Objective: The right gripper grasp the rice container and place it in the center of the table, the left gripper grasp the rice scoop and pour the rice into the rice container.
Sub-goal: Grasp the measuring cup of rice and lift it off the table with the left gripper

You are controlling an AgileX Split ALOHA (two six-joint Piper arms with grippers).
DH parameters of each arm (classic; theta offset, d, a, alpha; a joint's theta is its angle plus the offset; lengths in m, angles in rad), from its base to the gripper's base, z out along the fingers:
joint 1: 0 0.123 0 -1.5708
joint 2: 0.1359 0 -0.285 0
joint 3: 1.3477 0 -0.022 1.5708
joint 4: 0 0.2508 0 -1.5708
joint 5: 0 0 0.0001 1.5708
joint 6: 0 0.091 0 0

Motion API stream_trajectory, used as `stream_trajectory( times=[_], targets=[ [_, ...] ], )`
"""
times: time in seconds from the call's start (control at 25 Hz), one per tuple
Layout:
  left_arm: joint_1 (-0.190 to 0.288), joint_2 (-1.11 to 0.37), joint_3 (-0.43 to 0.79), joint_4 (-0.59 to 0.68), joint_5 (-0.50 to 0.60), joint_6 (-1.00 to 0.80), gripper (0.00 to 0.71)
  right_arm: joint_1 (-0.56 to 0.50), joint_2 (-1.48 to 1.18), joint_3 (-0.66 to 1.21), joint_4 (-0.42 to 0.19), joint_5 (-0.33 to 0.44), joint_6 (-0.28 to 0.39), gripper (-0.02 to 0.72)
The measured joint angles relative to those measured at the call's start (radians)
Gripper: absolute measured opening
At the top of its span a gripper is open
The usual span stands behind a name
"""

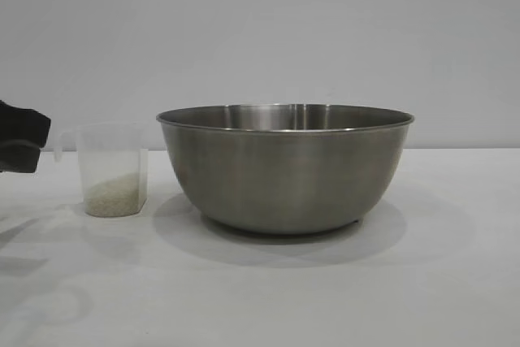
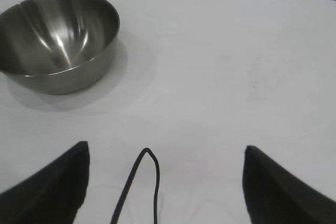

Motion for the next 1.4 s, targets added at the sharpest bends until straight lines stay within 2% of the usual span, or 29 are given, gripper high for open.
stream_trajectory(
  times=[0.32,1.4],
  targets=[
    [0.0,0.001,-0.036,0.05,0.0,0.002,0.235,0.0,0.0,0.0,0.0,0.0,0.0,0.515],
    [0.0,0.149,-0.223,-0.002,-0.004,0.069,0.235,0.0,0.0,0.0,0.0,0.0,0.0,0.515]
  ],
)
